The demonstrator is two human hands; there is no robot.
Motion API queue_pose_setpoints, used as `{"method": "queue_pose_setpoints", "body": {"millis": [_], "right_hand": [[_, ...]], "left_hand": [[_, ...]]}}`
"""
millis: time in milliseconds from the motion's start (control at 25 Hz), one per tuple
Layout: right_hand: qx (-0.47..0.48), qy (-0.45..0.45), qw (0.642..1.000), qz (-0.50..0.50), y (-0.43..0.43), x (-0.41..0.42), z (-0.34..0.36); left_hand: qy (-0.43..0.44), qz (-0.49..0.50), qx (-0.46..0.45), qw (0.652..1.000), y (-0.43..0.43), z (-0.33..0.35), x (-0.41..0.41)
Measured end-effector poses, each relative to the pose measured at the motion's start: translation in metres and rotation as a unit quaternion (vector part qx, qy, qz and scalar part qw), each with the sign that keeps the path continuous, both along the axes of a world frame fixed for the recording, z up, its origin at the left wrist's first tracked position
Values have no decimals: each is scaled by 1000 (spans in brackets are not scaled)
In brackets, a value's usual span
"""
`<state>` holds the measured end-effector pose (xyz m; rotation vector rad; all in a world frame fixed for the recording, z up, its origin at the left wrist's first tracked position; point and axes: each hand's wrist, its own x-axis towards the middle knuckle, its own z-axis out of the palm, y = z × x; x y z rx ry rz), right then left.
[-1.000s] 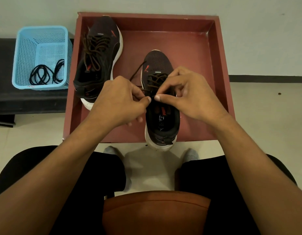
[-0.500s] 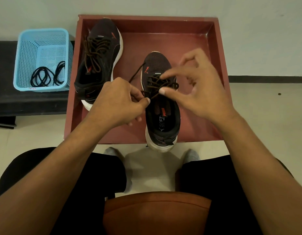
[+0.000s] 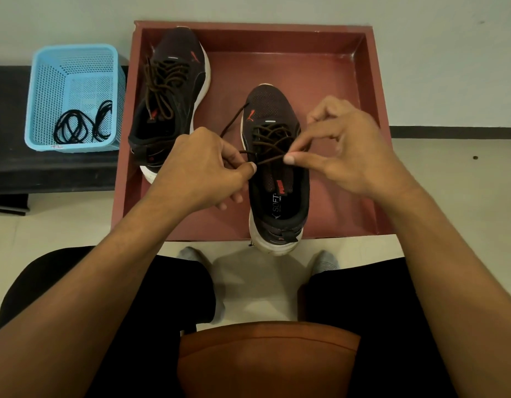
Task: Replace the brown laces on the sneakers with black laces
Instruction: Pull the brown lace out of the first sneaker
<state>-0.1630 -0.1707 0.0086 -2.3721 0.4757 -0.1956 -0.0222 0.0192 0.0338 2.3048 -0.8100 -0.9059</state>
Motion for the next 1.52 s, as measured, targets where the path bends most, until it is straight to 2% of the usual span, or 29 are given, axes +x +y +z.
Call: {"method": "queue_pose_setpoints", "body": {"millis": [160, 320, 440, 600, 840, 1120, 1320, 1520], "right_hand": [[56, -9, 996, -70, -20, -15, 1], [16, 5, 995, -103, -20, -16, -1], [-31, -42, 997, -56, -2, -5, 0], [-81, -32, 995, 42, 27, 11, -5], [-86, -26, 995, 45, 21, 13, -5], [-37, -27, 997, -60, -26, -18, 9], [-15, -35, 995, -89, -26, -19, 8], [-21, -51, 983, -175, -21, -9, 1]], "left_hand": [[0, -8, -6, 1000, 1, 0, 0], [-1, -8, -6, 1000, 2, 0, 1], [8, -7, -4, 1000, 1, 1, 2], [14, -8, 1, 1000, 1, 2, 3], [31, 2, -2, 1000, 1, 2, 4], [15, 12, 3, 1000, 6, 0, 10], [18, 8, -3, 1000, 5, 1, 10], [-9, -10, -10, 1000, 5, 1, 9]]}}
